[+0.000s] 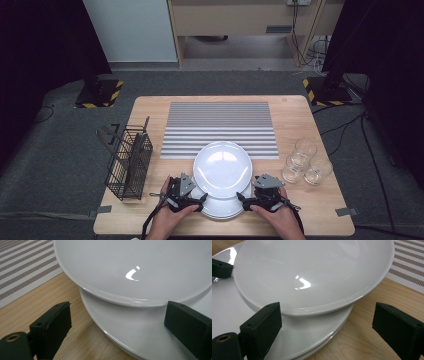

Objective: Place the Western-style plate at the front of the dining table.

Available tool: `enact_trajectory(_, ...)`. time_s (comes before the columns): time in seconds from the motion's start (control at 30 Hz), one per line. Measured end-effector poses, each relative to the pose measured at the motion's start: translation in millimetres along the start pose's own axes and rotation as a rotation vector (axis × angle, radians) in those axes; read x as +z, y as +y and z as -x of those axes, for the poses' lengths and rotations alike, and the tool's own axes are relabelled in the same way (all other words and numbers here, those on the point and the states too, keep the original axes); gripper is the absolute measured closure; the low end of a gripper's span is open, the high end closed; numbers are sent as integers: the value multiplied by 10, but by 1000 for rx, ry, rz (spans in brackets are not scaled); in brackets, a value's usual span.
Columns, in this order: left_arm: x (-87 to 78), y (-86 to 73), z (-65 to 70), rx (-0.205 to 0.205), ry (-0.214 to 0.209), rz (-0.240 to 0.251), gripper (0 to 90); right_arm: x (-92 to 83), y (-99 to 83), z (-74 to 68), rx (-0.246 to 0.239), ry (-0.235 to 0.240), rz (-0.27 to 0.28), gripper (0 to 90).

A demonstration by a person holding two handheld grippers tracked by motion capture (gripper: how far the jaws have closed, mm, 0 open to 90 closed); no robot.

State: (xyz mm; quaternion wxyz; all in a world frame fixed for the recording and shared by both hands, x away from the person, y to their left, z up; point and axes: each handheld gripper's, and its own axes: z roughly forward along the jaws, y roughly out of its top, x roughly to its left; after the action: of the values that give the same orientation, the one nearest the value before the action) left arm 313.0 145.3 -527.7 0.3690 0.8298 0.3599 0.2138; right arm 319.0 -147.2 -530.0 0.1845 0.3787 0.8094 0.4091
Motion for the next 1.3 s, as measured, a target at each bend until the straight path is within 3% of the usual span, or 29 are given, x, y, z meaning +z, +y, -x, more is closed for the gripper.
enact_trajectory(0.83, 14, 11, 2, -1, 2, -2, 63, 6, 82, 37, 33, 10, 26, 77)
enact_trajectory(1.07, 13, 10, 3, 4, 5, -2, 63, 39, 113, 104, 84, -3, 24, 88)
enact_trajectory(1.3, 13, 10, 3, 5, 5, -1, 63, 83, 203, 133, 60, -32, 7, 104)
